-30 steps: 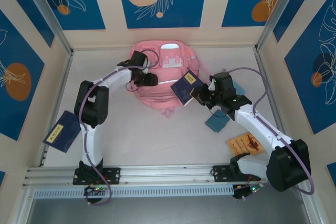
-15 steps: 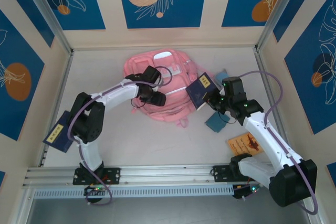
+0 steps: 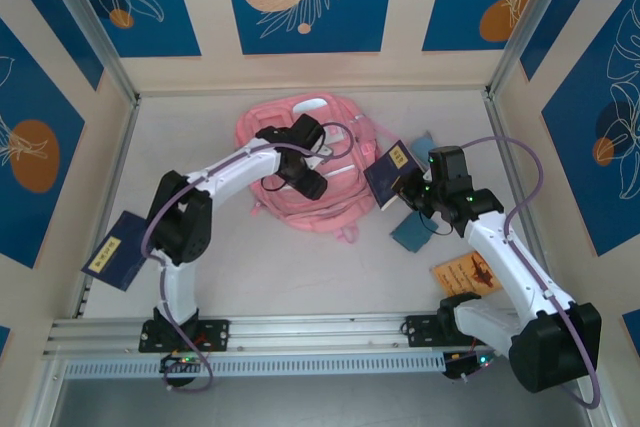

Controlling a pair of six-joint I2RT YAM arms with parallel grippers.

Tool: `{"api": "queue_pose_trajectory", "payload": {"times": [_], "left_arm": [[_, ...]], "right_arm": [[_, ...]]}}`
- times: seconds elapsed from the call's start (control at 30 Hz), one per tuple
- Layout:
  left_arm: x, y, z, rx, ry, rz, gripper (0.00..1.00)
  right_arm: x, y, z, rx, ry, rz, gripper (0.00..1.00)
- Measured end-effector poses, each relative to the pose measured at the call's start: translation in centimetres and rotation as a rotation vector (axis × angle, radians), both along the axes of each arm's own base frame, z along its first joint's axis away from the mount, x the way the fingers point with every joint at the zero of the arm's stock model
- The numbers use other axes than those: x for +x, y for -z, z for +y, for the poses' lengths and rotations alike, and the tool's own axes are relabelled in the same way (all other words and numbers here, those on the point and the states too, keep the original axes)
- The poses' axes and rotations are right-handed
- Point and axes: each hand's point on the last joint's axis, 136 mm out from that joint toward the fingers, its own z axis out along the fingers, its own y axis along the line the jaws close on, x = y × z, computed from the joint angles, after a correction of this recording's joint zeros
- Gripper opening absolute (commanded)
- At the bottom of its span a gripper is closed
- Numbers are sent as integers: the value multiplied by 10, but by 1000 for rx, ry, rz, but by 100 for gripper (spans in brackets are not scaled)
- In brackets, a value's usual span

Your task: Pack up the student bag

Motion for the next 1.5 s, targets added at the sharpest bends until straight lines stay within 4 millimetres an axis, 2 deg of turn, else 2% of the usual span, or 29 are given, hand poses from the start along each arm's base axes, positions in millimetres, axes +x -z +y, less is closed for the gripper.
{"api": "queue_pose_trajectory", "payload": {"times": [0.3,0.47,0.63,0.8,0.97,1.13,1.23,1.3,1.5], "left_arm": [[-6,29,-14,83,119,71,68],[-6,32,-13,106,144,69,70],[-4,30,-13,128,182,46,78],[0,30,-10,169,211,14,77],[4,35,-9,216,221,4,62],[3,35,-11,226,230,-1,26],[4,29,-12,225,214,-22,12],[8,17,-11,218,191,-56,1],[21,-43,-7,162,99,-207,0]], "right_arm": [[0,0,-1,7,6,4,1],[0,2,-2,9,6,8,1],[0,2,-2,9,7,8,1],[0,2,-2,10,7,8,1],[-1,3,-2,11,8,10,1],[-2,1,-3,12,9,3,1],[-6,-1,-6,10,15,2,0],[-9,-3,-8,7,19,2,1],[-16,-16,-9,20,17,-37,1]]}}
